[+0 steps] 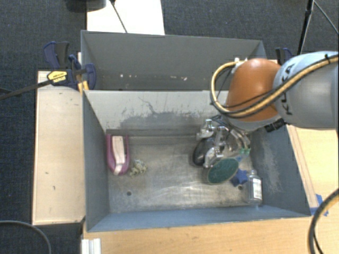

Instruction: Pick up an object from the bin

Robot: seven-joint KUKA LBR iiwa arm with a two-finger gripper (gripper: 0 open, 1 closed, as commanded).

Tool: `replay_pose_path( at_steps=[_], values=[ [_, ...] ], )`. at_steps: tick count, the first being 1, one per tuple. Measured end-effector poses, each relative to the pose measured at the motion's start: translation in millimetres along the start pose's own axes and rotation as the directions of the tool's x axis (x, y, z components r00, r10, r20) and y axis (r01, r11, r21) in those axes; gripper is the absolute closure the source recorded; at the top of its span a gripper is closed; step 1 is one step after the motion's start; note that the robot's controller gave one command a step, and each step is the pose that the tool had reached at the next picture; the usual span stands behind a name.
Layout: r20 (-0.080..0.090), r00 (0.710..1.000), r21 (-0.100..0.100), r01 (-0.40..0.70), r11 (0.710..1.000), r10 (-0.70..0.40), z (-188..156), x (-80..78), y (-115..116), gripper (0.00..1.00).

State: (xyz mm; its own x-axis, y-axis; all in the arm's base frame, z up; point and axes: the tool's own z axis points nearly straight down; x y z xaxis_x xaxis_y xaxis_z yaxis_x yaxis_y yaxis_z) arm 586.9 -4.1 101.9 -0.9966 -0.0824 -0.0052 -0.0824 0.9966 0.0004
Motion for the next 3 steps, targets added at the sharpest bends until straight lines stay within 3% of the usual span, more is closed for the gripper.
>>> replay_pose_path(
  at_steps=[1, 2, 3],
  values=[
    [0.007, 1.0, 0.001, -0.018, 1.0, 0.018, -143.6, 14.7, 6.7, 1.0],
    [-0.008, 0.987, 0.001, -0.159, 0.987, 0.159, -77.7, 46.9, -14.6, 1.0],
    [-0.006, 0.958, 0.003, -0.288, 0.958, 0.288, -57.9, 95.4, -59.8, 1.0]
  ],
)
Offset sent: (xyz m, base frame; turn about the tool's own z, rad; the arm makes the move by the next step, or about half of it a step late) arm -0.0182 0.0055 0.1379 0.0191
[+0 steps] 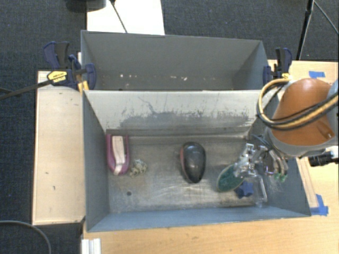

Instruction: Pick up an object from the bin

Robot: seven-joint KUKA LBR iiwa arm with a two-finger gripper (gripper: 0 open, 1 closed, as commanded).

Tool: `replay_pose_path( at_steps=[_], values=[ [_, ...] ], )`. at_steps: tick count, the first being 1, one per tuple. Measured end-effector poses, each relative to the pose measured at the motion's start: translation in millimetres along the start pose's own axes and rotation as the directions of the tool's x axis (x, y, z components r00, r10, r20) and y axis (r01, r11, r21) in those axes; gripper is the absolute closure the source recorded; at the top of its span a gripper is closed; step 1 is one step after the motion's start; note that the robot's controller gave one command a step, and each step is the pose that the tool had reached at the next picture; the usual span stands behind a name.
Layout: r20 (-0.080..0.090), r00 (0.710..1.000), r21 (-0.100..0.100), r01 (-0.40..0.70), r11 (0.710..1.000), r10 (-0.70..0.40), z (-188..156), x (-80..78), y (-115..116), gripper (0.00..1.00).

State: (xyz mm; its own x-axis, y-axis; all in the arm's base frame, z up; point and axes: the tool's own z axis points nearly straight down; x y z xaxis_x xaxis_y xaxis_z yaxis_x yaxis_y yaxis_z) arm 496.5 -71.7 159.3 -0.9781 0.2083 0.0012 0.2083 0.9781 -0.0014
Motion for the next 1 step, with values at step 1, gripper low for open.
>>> replay_pose_path(
  at_steps=[1],
  values=[
    [0.012, 0.999, -0.007, -0.037, 0.999, 0.037, -78.8, -12.4, 67.0, 1.0]
  ],
)
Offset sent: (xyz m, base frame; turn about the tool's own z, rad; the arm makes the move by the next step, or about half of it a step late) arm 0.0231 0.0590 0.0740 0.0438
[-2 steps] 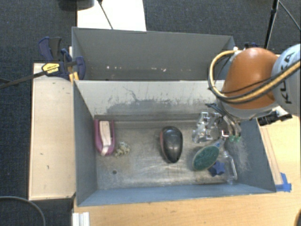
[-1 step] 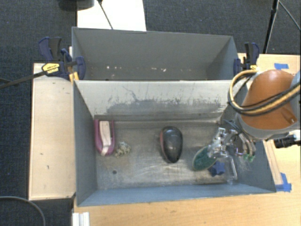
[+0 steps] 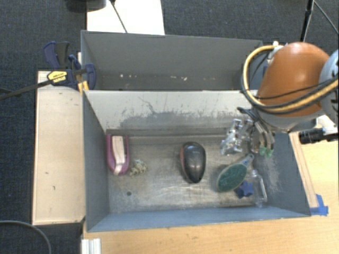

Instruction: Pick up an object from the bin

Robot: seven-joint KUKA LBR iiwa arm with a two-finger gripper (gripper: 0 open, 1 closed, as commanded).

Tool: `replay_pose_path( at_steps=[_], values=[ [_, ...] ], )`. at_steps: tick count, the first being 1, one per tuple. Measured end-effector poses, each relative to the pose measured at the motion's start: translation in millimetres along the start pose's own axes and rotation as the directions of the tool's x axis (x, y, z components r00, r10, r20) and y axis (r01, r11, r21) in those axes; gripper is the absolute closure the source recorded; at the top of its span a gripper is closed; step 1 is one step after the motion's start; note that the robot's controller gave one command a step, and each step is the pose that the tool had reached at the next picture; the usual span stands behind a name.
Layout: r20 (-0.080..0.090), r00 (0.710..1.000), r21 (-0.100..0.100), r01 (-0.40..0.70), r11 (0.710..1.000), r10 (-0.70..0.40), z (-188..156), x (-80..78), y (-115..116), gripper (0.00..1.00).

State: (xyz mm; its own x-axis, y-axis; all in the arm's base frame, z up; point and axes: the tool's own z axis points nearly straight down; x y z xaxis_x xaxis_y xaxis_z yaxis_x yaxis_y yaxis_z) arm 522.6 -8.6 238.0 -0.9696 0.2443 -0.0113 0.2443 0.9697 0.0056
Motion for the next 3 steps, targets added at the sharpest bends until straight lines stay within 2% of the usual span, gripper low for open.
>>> replay_pose_path(
  at_steps=[1, 2, 3],
  values=[
    [-0.02, 0.999, 0.007, -0.028, 1.0, 0.028, 81.1, 43.2, 9.7, 1.0],
    [-0.015, 0.954, 0.001, 0.301, 0.954, -0.301, 148.7, 51.9, 26.4, 1.0],
    [0.0, 0.973, 0.003, 0.23, 0.973, -0.23, -31.4, 7.4, -2.4, 1.0]
  ],
)
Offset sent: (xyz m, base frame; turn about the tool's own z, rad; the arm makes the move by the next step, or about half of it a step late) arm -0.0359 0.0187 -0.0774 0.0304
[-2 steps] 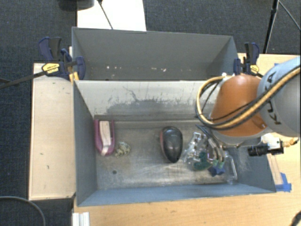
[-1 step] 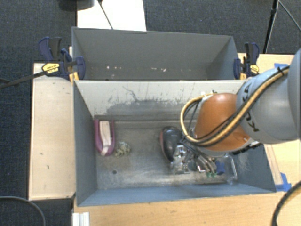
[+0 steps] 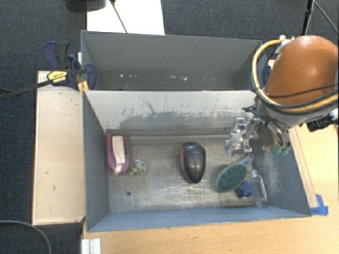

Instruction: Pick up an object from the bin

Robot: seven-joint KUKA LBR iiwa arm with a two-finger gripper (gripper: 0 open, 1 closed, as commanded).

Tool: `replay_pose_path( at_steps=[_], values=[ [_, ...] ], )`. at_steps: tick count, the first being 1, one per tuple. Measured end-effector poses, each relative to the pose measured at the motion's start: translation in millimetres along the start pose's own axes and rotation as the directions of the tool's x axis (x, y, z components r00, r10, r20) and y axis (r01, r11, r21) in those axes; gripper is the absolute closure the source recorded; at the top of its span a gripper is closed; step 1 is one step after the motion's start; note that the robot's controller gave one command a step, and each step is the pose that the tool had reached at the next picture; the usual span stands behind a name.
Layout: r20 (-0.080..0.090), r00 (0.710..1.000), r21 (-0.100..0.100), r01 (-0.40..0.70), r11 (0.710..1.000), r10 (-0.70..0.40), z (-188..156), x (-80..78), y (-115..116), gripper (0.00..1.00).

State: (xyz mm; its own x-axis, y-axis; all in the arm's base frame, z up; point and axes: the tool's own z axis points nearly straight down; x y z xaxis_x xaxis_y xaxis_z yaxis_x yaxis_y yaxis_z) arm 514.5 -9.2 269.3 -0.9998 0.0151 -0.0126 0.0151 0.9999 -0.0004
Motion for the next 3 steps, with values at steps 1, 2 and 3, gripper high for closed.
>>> replay_pose_path(
  at_steps=[1, 2, 3],
  values=[
    [-0.019, 0.999, -0.001, 0.048, 0.999, -0.048, 90.4, 14.0, -15.4, 1.0],
    [-0.015, 1.0, 0.0, 0.001, 1.0, -0.001, 121.7, 33.2, -43.4, 1.0],
    [-0.01, 1.0, -0.001, 0.003, 1.0, -0.003, 119.9, 31.7, -41.9, 0.0]
  ],
)
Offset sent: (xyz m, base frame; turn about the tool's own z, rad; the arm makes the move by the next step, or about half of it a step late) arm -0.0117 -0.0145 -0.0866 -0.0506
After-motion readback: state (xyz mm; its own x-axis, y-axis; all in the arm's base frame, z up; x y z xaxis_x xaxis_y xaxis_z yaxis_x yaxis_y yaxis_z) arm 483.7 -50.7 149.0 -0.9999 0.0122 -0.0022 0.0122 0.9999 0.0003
